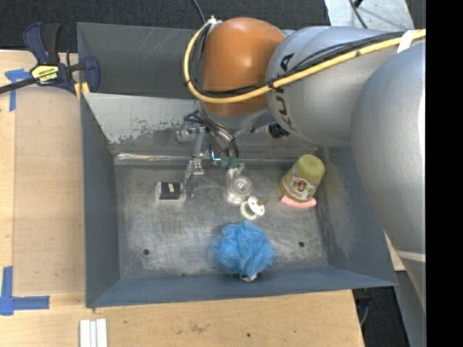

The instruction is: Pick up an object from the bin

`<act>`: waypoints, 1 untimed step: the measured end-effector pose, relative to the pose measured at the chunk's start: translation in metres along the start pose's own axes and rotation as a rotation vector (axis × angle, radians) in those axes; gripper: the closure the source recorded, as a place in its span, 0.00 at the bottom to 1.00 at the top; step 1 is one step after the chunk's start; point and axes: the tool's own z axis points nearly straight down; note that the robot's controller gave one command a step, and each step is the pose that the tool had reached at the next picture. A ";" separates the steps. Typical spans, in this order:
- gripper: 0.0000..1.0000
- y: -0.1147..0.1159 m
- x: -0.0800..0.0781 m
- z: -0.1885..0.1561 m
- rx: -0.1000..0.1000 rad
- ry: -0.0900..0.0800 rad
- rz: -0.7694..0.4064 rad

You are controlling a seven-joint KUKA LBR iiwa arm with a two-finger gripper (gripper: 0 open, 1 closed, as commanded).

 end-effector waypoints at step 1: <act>0.00 0.000 -0.002 -0.005 -0.001 -0.008 0.002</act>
Offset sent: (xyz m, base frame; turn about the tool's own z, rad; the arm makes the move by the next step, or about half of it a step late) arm -0.0159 -0.0199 -0.0598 0.1706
